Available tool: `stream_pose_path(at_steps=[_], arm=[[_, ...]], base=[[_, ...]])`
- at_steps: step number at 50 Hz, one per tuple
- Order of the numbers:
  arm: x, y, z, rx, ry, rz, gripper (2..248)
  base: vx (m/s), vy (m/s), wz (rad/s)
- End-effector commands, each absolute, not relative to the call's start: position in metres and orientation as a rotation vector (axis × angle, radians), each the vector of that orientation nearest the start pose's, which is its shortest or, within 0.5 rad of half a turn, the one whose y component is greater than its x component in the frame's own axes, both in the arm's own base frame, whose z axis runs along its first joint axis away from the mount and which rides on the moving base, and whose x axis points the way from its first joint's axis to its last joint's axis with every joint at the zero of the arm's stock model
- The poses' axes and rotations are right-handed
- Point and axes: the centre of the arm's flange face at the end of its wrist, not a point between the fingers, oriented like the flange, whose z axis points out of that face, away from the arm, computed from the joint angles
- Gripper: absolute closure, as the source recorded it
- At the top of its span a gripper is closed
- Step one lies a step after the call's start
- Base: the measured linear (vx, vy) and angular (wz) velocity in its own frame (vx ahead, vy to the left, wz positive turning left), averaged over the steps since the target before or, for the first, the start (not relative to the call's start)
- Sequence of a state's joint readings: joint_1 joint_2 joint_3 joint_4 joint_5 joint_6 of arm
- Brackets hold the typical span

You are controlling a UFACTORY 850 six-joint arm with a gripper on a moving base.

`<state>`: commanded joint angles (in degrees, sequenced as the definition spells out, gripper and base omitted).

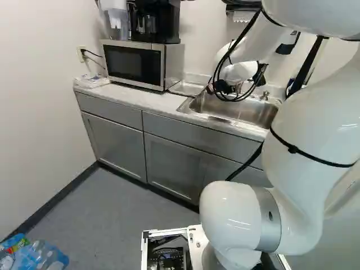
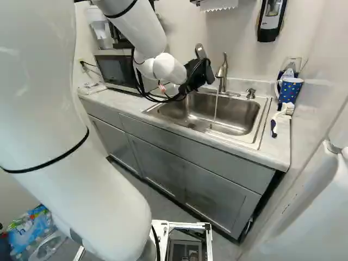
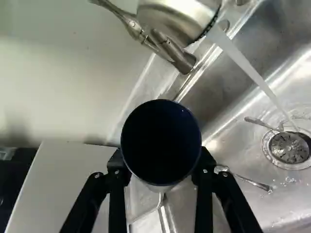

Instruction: Rinse the cup and place it in the tray

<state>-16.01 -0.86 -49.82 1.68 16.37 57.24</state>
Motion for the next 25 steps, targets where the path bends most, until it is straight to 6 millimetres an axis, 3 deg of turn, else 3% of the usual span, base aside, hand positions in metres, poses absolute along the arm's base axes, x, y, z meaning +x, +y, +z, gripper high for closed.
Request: stream_pose_path(at_steps=[25], arm=[[0.4876, -0.1407, 0.5498, -2.122, 1.228, -1.528, 124]], base=[[0.0, 0.0, 0.0]])
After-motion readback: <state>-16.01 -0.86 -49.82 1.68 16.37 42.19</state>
